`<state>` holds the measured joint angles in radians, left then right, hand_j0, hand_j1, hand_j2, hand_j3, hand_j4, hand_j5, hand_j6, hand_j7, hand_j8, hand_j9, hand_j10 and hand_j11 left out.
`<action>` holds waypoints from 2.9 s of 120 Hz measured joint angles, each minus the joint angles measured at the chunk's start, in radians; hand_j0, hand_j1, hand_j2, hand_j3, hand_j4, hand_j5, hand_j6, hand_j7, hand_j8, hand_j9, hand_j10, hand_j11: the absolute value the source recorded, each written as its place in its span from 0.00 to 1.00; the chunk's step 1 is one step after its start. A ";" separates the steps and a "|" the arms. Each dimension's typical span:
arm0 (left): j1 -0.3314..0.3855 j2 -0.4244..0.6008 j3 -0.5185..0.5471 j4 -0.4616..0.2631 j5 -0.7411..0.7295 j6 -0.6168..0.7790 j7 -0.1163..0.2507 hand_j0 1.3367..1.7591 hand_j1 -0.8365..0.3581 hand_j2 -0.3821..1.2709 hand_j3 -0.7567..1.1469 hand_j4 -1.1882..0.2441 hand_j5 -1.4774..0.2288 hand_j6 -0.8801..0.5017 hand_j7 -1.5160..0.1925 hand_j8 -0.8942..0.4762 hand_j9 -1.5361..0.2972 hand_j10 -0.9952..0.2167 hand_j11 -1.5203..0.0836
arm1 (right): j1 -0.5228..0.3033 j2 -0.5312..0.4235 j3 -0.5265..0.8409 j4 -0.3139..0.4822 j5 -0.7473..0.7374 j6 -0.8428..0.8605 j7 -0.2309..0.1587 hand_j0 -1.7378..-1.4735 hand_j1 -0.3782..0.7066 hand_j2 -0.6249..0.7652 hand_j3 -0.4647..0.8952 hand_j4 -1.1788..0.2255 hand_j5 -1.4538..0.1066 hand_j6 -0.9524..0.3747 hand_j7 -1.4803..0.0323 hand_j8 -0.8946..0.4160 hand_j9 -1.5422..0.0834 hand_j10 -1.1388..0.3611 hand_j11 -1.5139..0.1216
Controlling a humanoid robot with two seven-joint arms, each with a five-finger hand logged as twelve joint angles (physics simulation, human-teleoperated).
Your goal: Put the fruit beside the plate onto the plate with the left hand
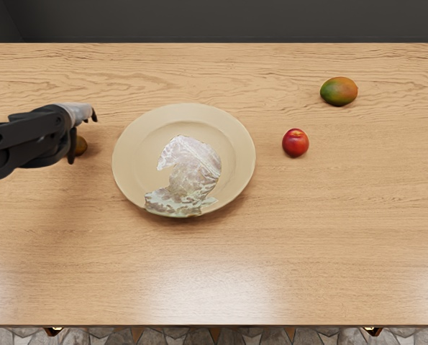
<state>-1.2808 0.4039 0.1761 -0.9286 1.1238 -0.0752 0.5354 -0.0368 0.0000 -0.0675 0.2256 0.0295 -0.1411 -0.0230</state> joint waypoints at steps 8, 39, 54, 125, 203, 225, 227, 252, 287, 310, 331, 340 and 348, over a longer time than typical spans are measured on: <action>0.000 0.000 0.001 0.009 -0.001 -0.010 -0.005 0.76 0.73 0.26 0.40 0.65 0.67 0.45 0.69 0.46 0.65 0.60 0.74 | -0.001 0.000 0.000 0.000 0.000 0.000 0.000 0.30 0.06 0.45 0.34 0.82 0.91 0.70 0.95 0.66 0.93 0.74 0.90; 0.008 0.000 -0.001 0.017 -0.006 -0.028 -0.010 0.76 0.65 0.27 0.40 0.59 0.60 0.38 0.62 0.40 0.59 0.53 0.67 | -0.001 0.000 0.000 0.000 0.000 0.000 0.000 0.30 0.06 0.45 0.34 0.82 0.91 0.70 0.95 0.66 0.93 0.74 0.90; 0.014 0.000 -0.001 0.018 -0.006 -0.024 -0.012 0.76 0.62 0.28 0.40 0.57 0.58 0.36 0.60 0.38 0.57 0.51 0.64 | -0.002 0.000 0.000 0.000 0.000 0.000 0.000 0.30 0.06 0.45 0.34 0.82 0.91 0.70 0.95 0.66 0.93 0.74 0.90; 0.043 0.006 -0.002 0.008 0.000 -0.020 -0.024 0.76 0.48 0.30 0.40 0.51 0.48 0.35 0.44 0.28 0.47 0.39 0.53 | -0.002 0.000 0.000 0.000 0.000 0.000 0.000 0.30 0.06 0.45 0.34 0.82 0.91 0.70 0.95 0.66 0.93 0.74 0.90; 0.002 0.027 -0.009 -0.013 -0.069 -0.068 -0.017 0.75 0.40 0.38 0.38 0.45 0.27 0.26 0.37 0.35 0.30 0.37 0.33 | 0.000 0.000 0.000 0.000 0.000 -0.001 -0.005 0.30 0.06 0.45 0.34 0.82 0.91 0.70 0.95 0.66 0.93 0.74 0.90; -0.046 0.073 -0.011 -0.051 -0.103 -0.100 -0.004 0.75 0.43 0.39 0.39 0.36 0.26 0.25 0.32 0.32 0.28 0.35 0.31 | 0.000 0.000 0.000 0.000 0.000 -0.002 -0.004 0.30 0.06 0.45 0.34 0.82 0.91 0.70 0.95 0.66 0.93 0.74 0.90; -0.050 0.074 -0.011 -0.055 -0.106 -0.102 -0.001 0.74 0.43 0.39 0.39 0.35 0.26 0.25 0.31 0.32 0.28 0.35 0.31 | 0.000 0.000 0.000 0.000 0.000 -0.002 -0.004 0.30 0.06 0.45 0.34 0.82 0.91 0.70 0.95 0.66 0.93 0.74 0.90; -0.151 0.063 -0.010 -0.075 -0.160 -0.175 0.029 0.74 0.41 0.43 0.40 0.32 0.23 0.29 0.26 0.35 0.26 0.37 0.29 | -0.001 0.000 0.001 0.000 0.001 -0.003 -0.002 0.30 0.06 0.45 0.34 0.82 0.91 0.70 0.95 0.66 0.93 0.74 0.90; -0.245 -0.026 -0.008 -0.077 -0.234 -0.229 0.069 0.74 0.38 0.42 0.40 0.30 0.20 0.34 0.23 0.40 0.23 0.41 0.27 | 0.000 0.000 0.004 0.000 0.001 -0.003 -0.002 0.30 0.06 0.45 0.34 0.82 0.91 0.70 0.95 0.66 0.93 0.74 0.90; -0.295 -0.062 -0.009 -0.091 -0.256 -0.231 0.075 0.74 0.42 0.45 0.40 0.28 0.20 0.27 0.22 0.34 0.23 0.34 0.26 | -0.001 0.000 0.003 0.000 0.001 -0.002 0.000 0.30 0.06 0.45 0.34 0.82 0.91 0.70 0.95 0.66 0.93 0.74 0.90; -0.310 -0.071 -0.009 -0.102 -0.289 -0.249 0.075 0.74 0.40 0.51 0.40 0.27 0.17 0.27 0.21 0.34 0.21 0.33 0.23 | -0.001 0.000 0.002 0.000 0.001 -0.003 0.000 0.30 0.06 0.45 0.34 0.82 0.91 0.70 0.95 0.66 0.93 0.74 0.90; -0.320 -0.105 -0.010 -0.099 -0.298 -0.252 0.076 0.74 0.38 0.56 0.40 0.26 0.16 0.26 0.20 0.34 0.20 0.32 0.23 | -0.001 0.000 0.002 0.000 0.001 -0.003 0.000 0.30 0.06 0.45 0.34 0.82 0.91 0.70 0.95 0.66 0.93 0.74 0.90; -0.336 -0.113 -0.009 -0.097 -0.315 -0.255 0.076 0.74 0.37 0.57 0.40 0.26 0.15 0.26 0.19 0.34 0.20 0.33 0.23 | -0.001 0.000 0.002 0.000 0.001 -0.003 0.000 0.30 0.06 0.45 0.34 0.82 0.91 0.70 0.95 0.66 0.93 0.74 0.90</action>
<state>-1.6167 0.2911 0.1668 -1.0254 0.8084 -0.3302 0.6111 -0.0382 0.0000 -0.0659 0.2255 0.0307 -0.1438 -0.0230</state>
